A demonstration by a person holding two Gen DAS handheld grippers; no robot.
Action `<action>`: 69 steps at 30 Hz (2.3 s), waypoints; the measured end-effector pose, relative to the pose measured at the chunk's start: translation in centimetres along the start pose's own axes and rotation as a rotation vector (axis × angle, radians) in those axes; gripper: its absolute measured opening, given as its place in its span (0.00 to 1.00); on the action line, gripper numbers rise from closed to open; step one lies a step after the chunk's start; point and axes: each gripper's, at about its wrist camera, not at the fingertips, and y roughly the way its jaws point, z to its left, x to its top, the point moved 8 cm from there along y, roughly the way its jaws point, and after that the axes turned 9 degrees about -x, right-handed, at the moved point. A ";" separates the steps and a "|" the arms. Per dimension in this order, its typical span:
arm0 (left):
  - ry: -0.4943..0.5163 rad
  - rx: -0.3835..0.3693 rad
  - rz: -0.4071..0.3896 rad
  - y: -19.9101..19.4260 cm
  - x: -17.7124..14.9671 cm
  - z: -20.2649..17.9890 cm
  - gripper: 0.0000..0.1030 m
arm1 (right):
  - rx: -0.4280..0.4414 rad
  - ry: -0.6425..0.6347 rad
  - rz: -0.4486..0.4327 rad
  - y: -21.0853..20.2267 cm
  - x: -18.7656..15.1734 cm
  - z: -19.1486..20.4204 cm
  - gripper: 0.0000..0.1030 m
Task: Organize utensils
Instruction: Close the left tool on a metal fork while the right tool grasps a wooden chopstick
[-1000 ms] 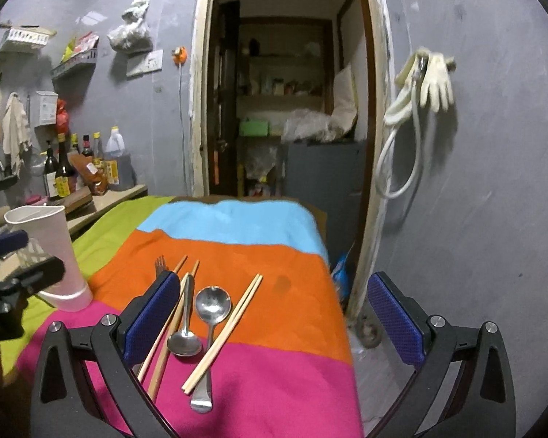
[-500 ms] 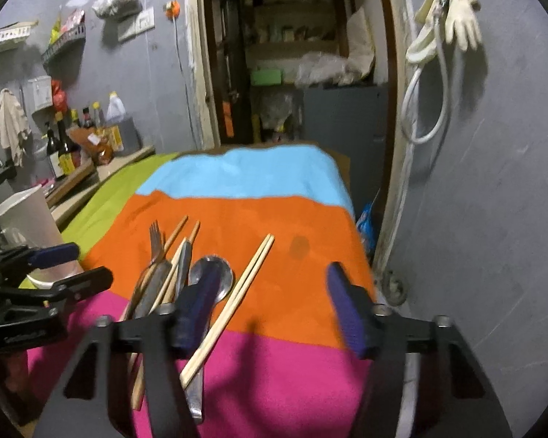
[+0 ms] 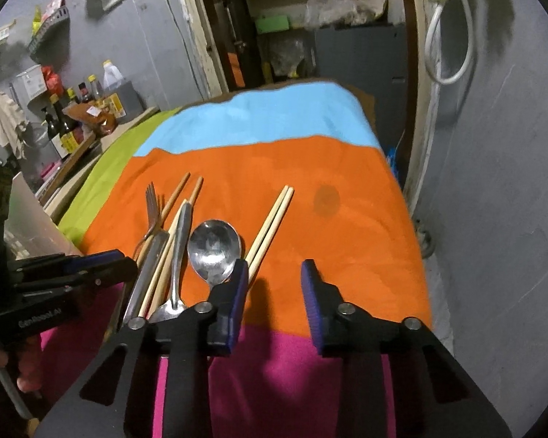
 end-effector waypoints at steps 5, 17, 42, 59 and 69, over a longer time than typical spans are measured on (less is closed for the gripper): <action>-0.040 -0.029 0.014 -0.8 0.3 0.0 0.08 | 0.032 0.024 0.033 0.7 0.1 -0.2 0.21; -0.056 0.024 0.028 -1.8 0.0 0.0 0.03 | 0.015 -0.008 0.055 1.6 0.7 0.6 0.16; -0.089 0.019 0.088 -2.3 -1.3 0.5 0.01 | 0.061 -0.012 0.168 3.1 0.8 0.3 0.06; -0.139 -0.014 0.051 -5.0 -4.1 0.6 0.00 | 0.062 -0.068 0.192 0.7 -1.4 0.3 0.04; -0.041 0.087 0.047 -1.8 -1.3 0.3 0.15 | 0.038 -0.105 0.167 1.1 -1.0 0.7 0.05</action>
